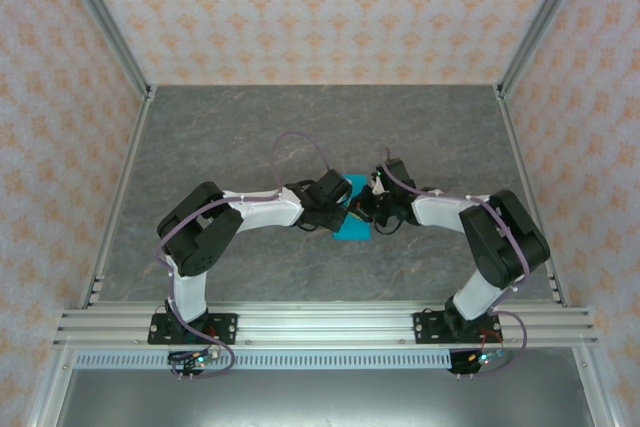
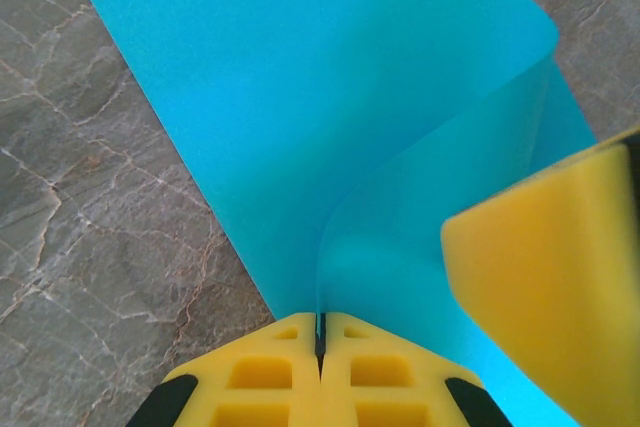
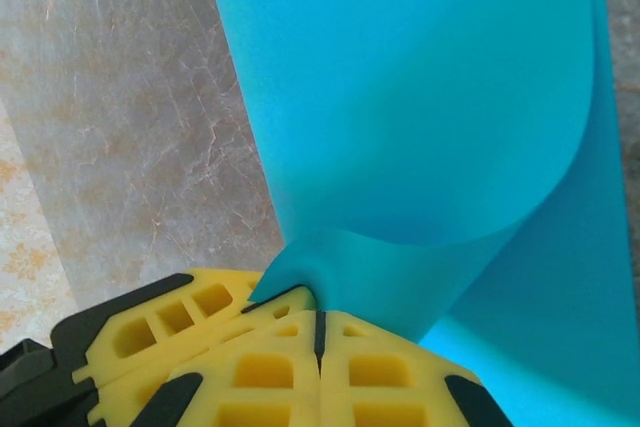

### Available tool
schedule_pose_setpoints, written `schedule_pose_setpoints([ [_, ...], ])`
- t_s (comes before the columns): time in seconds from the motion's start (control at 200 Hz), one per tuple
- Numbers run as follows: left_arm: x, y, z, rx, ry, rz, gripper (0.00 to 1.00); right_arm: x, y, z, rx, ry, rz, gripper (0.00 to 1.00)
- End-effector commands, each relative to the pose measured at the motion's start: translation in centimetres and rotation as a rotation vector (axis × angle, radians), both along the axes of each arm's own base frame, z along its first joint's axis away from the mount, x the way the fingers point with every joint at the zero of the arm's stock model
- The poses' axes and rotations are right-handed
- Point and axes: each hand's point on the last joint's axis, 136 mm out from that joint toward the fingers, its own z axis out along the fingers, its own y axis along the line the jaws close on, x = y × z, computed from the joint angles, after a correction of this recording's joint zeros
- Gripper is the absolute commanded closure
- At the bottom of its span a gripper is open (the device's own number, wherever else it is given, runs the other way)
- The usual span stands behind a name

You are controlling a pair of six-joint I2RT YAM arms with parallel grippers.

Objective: Fold a paper plane with a square sheet of paper (fold left side to right side)
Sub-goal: Fold the triangle a second time at the center of the table.

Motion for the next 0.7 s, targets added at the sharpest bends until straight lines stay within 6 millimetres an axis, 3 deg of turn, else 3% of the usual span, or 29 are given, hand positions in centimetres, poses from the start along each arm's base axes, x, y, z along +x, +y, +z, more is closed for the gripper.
schedule_pose_setpoints([
  [0.0,-1.3,1.0,-1.6,0.038,0.055,-0.019,0.98,0.9,0.9,0.6,0.02,-0.024,0.011,1.0],
  [0.3,-1.3,1.0,-1.7,0.039,0.056,-0.021,0.98,0.0,0.1,-1.5,-0.062,0.019,0.029,1.0],
  [0.696,-1.4,1.1,-1.7,0.043,0.057,-0.023,0.98,-0.7,-1.2,-2.8,-0.145,0.036,0.04,1.0],
])
